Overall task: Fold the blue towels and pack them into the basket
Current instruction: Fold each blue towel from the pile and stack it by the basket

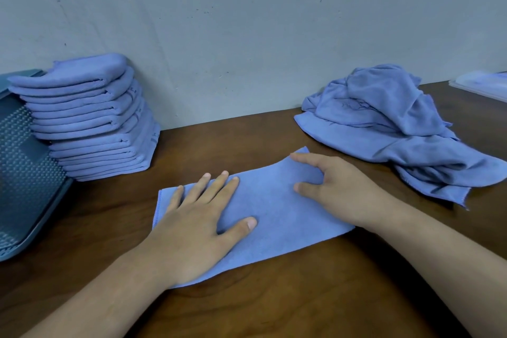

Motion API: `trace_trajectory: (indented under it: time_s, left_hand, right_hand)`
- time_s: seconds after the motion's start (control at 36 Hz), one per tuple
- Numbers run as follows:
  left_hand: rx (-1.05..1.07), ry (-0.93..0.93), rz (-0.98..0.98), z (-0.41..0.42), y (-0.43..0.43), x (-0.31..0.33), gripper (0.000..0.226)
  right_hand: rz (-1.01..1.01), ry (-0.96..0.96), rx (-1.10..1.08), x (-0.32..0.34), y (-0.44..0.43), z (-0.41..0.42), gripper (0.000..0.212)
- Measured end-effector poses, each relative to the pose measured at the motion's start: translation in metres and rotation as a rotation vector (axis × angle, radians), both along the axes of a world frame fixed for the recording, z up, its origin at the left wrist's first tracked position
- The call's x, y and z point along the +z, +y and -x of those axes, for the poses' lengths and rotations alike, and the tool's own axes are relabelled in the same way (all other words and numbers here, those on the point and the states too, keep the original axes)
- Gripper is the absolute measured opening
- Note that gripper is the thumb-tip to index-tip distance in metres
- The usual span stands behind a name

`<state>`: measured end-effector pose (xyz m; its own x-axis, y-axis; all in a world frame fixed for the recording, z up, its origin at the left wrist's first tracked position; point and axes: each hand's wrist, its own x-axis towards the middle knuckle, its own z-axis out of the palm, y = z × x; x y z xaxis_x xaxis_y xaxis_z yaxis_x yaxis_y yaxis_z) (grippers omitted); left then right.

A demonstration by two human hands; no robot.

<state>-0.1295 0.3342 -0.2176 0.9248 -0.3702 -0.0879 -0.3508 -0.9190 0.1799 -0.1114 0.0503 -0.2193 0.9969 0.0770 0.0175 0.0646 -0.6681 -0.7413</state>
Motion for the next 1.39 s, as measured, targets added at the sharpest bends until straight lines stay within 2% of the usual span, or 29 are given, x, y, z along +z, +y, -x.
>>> trace_trajectory:
  time_s: [0.17,0.33,0.44,0.53,0.61,0.75,0.86,0.94,1.06,1.08,1.22,1.39]
  left_hand:
    - [-0.017,0.008,0.024,0.0,0.0,0.0,0.084]
    - [0.02,-0.055,0.083,0.001,0.001,0.002,0.073]
    - [0.036,-0.019,0.098,0.008,0.013,0.0,0.074]
    - [0.061,0.005,0.125,0.015,0.029,0.001,0.077]
    - [0.058,0.024,0.126,0.022,0.051,0.001,0.08]
    - [0.055,0.017,0.116,0.023,0.069,-0.004,0.081]
    - [0.043,0.008,0.122,0.021,0.067,-0.005,0.083]
    - [0.046,0.003,0.157,0.021,0.07,-0.006,0.084]
    - [0.057,-0.011,0.209,0.022,0.069,-0.007,0.083]
    - [0.057,-0.013,0.216,0.022,0.07,-0.007,0.083]
    - [0.055,-0.023,0.257,0.019,0.072,-0.011,0.086]
    - [0.053,-0.034,0.308,0.015,0.075,-0.016,0.085]
  right_hand:
    - [0.114,0.068,0.025,0.005,-0.008,-0.002,0.073]
    - [0.188,0.095,0.003,0.007,-0.023,-0.008,0.077]
    - [0.143,0.071,0.018,0.008,-0.031,-0.009,0.079]
    - [0.095,0.065,0.086,0.015,-0.03,-0.004,0.094]
    - [0.161,0.183,0.178,0.027,-0.031,0.004,0.112]
    - [0.212,0.251,0.198,0.038,-0.03,0.013,0.116]
    - [0.133,0.275,0.191,0.038,-0.033,0.015,0.102]
    - [0.09,0.22,0.132,0.031,-0.034,0.012,0.097]
    - [-0.051,0.12,-0.018,0.025,-0.029,0.002,0.051]
    - [-0.047,0.093,-0.039,0.027,-0.025,0.001,0.047]
    - [0.096,0.041,-0.02,0.061,-0.001,0.002,0.048]
    - [0.088,0.058,0.017,0.101,0.04,0.006,0.056]
